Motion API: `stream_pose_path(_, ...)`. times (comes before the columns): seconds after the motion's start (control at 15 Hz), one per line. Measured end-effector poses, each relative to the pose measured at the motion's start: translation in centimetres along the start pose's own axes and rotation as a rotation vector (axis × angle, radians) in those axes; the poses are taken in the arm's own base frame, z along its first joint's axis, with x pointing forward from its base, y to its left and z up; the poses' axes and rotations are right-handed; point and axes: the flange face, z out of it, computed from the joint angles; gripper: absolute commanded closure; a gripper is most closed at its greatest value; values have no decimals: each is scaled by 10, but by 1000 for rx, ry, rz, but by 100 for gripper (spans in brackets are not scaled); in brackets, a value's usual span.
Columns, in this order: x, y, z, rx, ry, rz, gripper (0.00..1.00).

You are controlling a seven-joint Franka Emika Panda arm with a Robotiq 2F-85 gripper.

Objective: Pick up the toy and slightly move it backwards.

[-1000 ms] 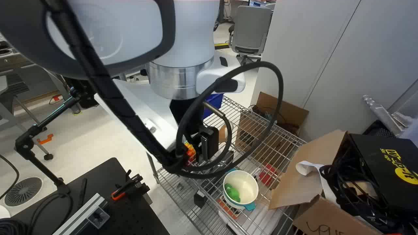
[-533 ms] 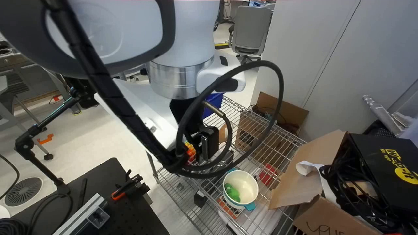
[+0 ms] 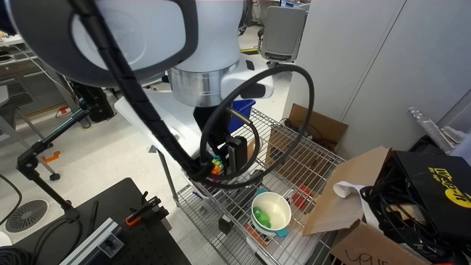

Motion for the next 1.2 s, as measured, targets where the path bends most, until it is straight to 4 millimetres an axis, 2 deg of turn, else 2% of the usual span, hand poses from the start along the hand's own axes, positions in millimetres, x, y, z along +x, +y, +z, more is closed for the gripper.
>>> stream_pose_path(0.13,24,-22,12,-18,5,7,0)
stream_pose_path(0.33,76,-60,44,-58,10,43,0)
stream_pose_path(0.53,127,-78,80,-82,-5,96,0)
stream_pose_path(0.87,202,-68,142,-74,-28,227,0)
stream_pose_path(1.2,252,-60,211,-97,-63,295,0)
